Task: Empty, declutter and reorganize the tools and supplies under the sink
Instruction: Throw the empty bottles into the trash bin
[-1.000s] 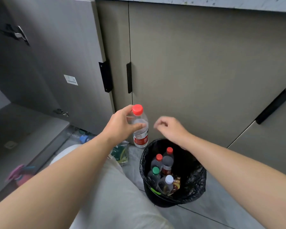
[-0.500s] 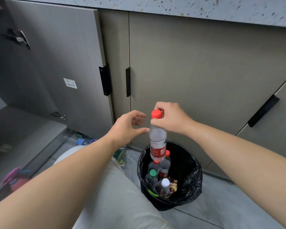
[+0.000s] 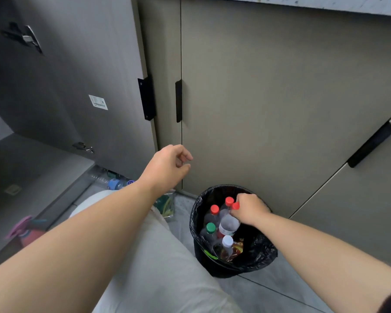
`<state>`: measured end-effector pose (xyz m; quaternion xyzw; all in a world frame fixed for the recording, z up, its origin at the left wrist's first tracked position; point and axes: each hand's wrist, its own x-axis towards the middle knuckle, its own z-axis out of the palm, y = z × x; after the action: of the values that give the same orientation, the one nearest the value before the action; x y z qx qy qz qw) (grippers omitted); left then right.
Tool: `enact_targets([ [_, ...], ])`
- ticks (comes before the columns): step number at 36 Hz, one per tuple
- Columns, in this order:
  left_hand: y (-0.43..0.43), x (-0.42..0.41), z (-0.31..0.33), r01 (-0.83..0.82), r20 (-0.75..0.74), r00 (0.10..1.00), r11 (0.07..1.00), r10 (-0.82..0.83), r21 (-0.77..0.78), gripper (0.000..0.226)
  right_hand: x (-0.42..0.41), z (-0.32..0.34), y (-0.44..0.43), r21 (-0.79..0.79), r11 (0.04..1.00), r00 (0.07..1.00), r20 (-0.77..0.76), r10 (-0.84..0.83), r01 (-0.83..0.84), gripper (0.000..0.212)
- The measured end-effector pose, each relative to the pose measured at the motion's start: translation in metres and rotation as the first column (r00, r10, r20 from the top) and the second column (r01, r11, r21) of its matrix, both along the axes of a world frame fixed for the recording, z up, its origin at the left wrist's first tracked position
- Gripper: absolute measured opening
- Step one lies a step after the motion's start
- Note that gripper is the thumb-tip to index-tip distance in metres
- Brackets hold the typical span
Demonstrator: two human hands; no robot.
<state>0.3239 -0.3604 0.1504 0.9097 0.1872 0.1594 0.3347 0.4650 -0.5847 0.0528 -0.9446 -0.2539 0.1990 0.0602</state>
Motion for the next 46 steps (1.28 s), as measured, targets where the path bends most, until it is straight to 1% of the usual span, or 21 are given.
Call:
enact_targets([
  [3, 0.003, -0.003, 0.000, -0.034, -0.024, 0.999, 0.999, 0.035, 0.027, 0.017, -0.007, -0.022, -0.003, -0.078, 0.997, 0.999, -0.031, -0.008, 0.006, 0.017],
  [7, 0.006, -0.007, -0.001, -0.044, -0.065, 0.997, 0.997, 0.047, 0.056, 0.018, -0.014, -0.040, -0.006, -0.131, 0.991, 0.994, -0.111, 0.001, -0.016, 0.033],
  [9, 0.006, -0.008, -0.001, -0.045, -0.093, 0.994, 0.997, 0.050, 0.055, 0.019, -0.017, -0.043, -0.007, -0.132, 0.991, 0.992, -0.123, 0.017, -0.034, 0.036],
  [11, 0.007, -0.008, 0.000, -0.049, -0.120, 0.991, 0.997, 0.056, 0.061, 0.019, -0.019, -0.043, -0.007, -0.125, 0.990, 0.990, -0.129, 0.048, -0.064, 0.031],
  [13, 0.007, -0.008, 0.000, -0.054, -0.145, 0.987, 0.996, 0.063, 0.067, 0.019, -0.018, -0.041, -0.006, -0.133, 0.987, 0.989, -0.124, 0.077, -0.093, 0.019],
  [16, 0.008, -0.008, 0.001, -0.055, -0.177, 0.982, 0.997, 0.064, 0.059, 0.017, -0.015, -0.031, -0.001, -0.136, 0.986, 0.992, -0.099, 0.081, -0.094, 0.013],
  [17, 0.008, -0.008, 0.001, -0.053, -0.190, 0.980, 0.997, 0.062, 0.052, 0.016, -0.014, -0.027, 0.002, -0.124, 0.989, 0.994, -0.075, 0.075, -0.084, 0.016],
  [19, 0.008, -0.008, 0.002, -0.050, -0.222, 0.973, 0.998, 0.059, 0.042, 0.016, -0.012, -0.015, 0.011, -0.064, 0.994, 0.997, -0.012, 0.082, -0.083, 0.020],
  [23, 0.013, -0.011, 0.005, -0.063, -0.296, 0.953, 0.998, 0.062, 0.007, 0.011, -0.013, 0.018, 0.042, 0.138, 0.981, 0.990, 0.073, 0.124, -0.133, 0.017],
  [26, 0.032, -0.019, 0.012, -0.136, -0.339, 0.936, 0.986, 0.097, -0.092, 0.006, -0.018, 0.044, 0.077, 0.264, 0.937, 0.973, 0.091, 0.210, -0.227, 0.016],
  [28, 0.054, -0.030, 0.019, -0.198, -0.366, 0.922, 0.967, 0.128, -0.161, 0.009, -0.023, 0.059, 0.103, 0.333, 0.896, 0.956, 0.097, 0.277, -0.293, 0.015],
  [30, 0.080, -0.048, 0.022, -0.244, -0.392, 0.907, 0.951, 0.153, -0.191, 0.013, -0.029, 0.071, 0.130, 0.389, 0.851, 0.933, 0.082, 0.349, -0.352, 0.016],
  [33, 0.121, -0.084, 0.011, -0.378, -0.390, 0.880, 0.896, 0.270, -0.232, 0.011, -0.042, 0.083, 0.173, 0.411, 0.786, 0.876, 0.075, 0.476, -0.462, 0.017],
  [35, 0.145, -0.110, -0.004, -0.485, -0.377, 0.848, 0.833, 0.373, -0.266, 0.009, -0.052, 0.086, 0.204, 0.389, 0.757, 0.835, 0.064, 0.546, -0.525, 0.016],
  [38, 0.175, -0.145, -0.035, -0.598, -0.382, 0.793, 0.725, 0.475, -0.341, 0.009, -0.065, 0.083, 0.250, 0.326, 0.719, 0.768, 0.039, 0.639, -0.614, 0.016],
  [41, 0.198, -0.168, -0.069, -0.668, -0.391, 0.744, 0.622, 0.542, -0.408, 0.014, -0.078, 0.074, 0.300, 0.208, 0.669, 0.679, -0.029, 0.734, -0.714, 0.016],
  [43, 0.209, -0.176, -0.090, -0.679, -0.383, 0.733, 0.569, 0.563, -0.463, 0.015, -0.085, 0.062, 0.336, 0.097, 0.630, 0.626, -0.075, 0.777, -0.771, 0.016],
  [46, 0.224, -0.181, -0.122, -0.684, -0.377, 0.717, 0.488, 0.586, -0.543, 0.014, -0.091, 0.036, 0.386, -0.043, 0.590, 0.589, -0.153, 0.794, -0.806, 0.020],
])
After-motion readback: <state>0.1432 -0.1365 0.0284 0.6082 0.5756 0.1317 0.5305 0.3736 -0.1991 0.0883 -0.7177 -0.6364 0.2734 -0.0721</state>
